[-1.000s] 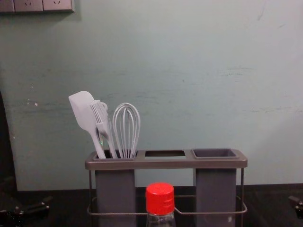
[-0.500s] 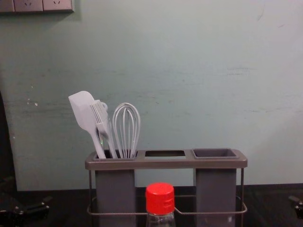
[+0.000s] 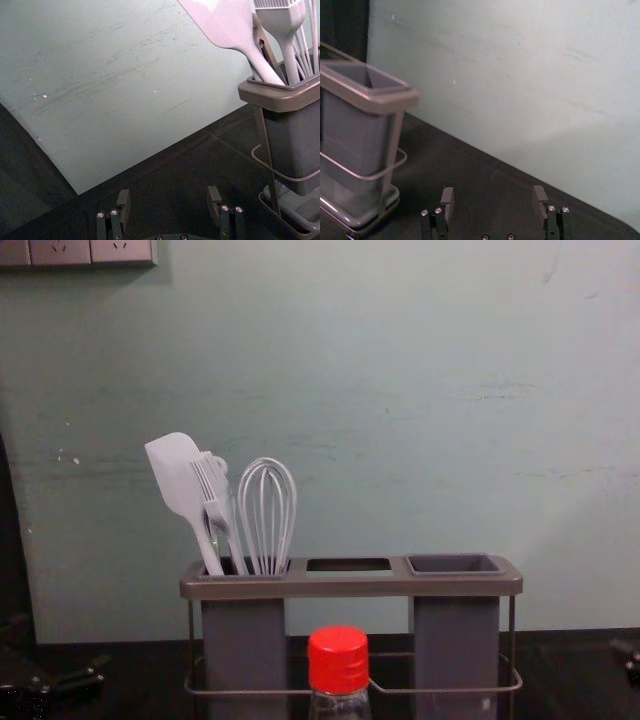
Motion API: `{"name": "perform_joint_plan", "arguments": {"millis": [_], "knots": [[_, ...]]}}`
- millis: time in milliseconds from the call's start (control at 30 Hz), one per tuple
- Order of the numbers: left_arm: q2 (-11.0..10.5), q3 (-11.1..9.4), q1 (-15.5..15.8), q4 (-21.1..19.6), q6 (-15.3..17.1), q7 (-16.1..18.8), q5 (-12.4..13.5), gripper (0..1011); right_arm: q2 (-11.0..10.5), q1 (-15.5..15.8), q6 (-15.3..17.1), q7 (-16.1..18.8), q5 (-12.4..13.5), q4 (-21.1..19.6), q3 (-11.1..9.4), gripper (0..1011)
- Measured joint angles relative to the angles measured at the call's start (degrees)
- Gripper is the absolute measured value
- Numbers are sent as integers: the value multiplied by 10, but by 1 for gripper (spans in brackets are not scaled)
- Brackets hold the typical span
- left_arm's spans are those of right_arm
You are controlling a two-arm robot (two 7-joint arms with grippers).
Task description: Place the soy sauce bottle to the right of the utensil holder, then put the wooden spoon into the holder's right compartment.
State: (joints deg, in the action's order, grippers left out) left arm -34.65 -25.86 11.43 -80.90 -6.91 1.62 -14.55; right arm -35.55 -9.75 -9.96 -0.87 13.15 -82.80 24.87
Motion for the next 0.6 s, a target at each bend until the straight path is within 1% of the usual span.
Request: {"name": "perform_joint_plan", "arguments": {"millis": [133,233,267,367,400,433,467,533,567,600], "knots": [[0,0,0,0,0,0,0,1005,-9,14,-7,9,6,-23,-14,1004],[0,0,0,0,0,0,0,1005,-19,28,-8,23,20,-45,-26,1004],[0,0,0,0,0,0,0,1005,-26,38,-10,33,31,-59,-34,1004],[0,0,0,0,0,0,0,1005,-37,52,-14,50,47,-77,-44,1004],[0,0,0,0,0,0,0,1005,-47,63,-18,65,59,-91,-51,1004],[0,0,0,0,0,0,0,1005,-52,68,-21,73,67,-98,-55,1004],[0,0,0,0,0,0,0,1005,-63,80,-28,92,84,-110,-63,1004],[0,0,0,0,0,0,0,1005,-73,91,-33,112,101,-120,-71,1004],[0,0,0,0,0,0,0,1005,-81,101,-38,131,118,-128,-77,1004],[0,0,0,0,0,0,0,1005,-86,108,-42,144,129,-133,-81,1004]]}}
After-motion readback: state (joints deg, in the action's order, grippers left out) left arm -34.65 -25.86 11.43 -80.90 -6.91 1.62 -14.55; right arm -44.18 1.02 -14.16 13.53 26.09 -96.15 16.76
